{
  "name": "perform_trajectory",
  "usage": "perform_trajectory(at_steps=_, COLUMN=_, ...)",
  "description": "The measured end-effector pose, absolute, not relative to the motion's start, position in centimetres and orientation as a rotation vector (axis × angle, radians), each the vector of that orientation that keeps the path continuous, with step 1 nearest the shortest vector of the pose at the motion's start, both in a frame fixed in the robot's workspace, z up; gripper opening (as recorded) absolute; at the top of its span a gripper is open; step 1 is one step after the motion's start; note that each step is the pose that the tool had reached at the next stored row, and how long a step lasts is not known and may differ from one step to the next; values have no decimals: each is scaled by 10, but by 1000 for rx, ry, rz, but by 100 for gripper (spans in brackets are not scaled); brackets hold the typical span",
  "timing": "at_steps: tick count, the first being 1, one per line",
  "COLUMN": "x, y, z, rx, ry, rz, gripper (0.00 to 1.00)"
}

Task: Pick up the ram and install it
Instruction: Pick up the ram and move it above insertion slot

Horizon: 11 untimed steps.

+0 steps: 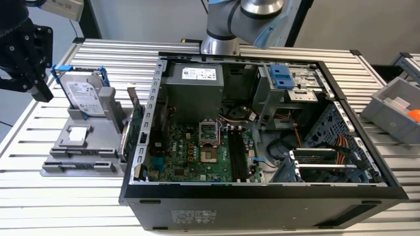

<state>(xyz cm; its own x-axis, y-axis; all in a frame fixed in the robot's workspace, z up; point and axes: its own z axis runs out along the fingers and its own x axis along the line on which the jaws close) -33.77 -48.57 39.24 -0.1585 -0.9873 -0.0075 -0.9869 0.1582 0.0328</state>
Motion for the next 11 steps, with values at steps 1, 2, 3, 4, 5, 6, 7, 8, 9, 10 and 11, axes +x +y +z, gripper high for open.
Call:
perform_trajectory(at_steps=1, x=-338, y=-485, z=392, rx=2044, ry=-2364, rz=-46, gripper=0)
perform_trajectory(at_steps=2, x=-338, y=-485, z=392, rx=2061, ry=-2349, rz=-46, gripper=0)
perform_trajectory(at_steps=3, x=-338, y=-485, z=392, rx=2079, ry=-2333, rz=-46, gripper=0)
perform_trajectory(at_steps=4, x=-338, y=-485, z=392, rx=2096, ry=-2318, rz=-46, gripper=0)
perform_trajectory(at_steps=5, x=-338, y=-485, z=392, rx=2113, ry=-2302, rz=-46, gripper=0)
perform_trajectory(at_steps=6, x=-338, y=-484, z=392, rx=2129, ry=-2287, rz=-45, gripper=0)
perform_trajectory(at_steps=7, x=-338, y=-484, z=392, rx=2145, ry=-2272, rz=-45, gripper=0)
perform_trajectory(at_steps=8, x=-338, y=-484, z=392, rx=2160, ry=-2257, rz=-45, gripper=0)
perform_trajectory(at_steps=9, x=-338, y=-484, z=392, rx=2176, ry=-2241, rz=-45, gripper=0)
perform_trajectory(at_steps=10, x=-338, y=-483, z=392, rx=2191, ry=-2226, rz=-45, gripper=0)
perform_trajectory(at_steps=11, x=-338, y=-483, z=392, rx=2205, ry=-2212, rz=-45, gripper=0)
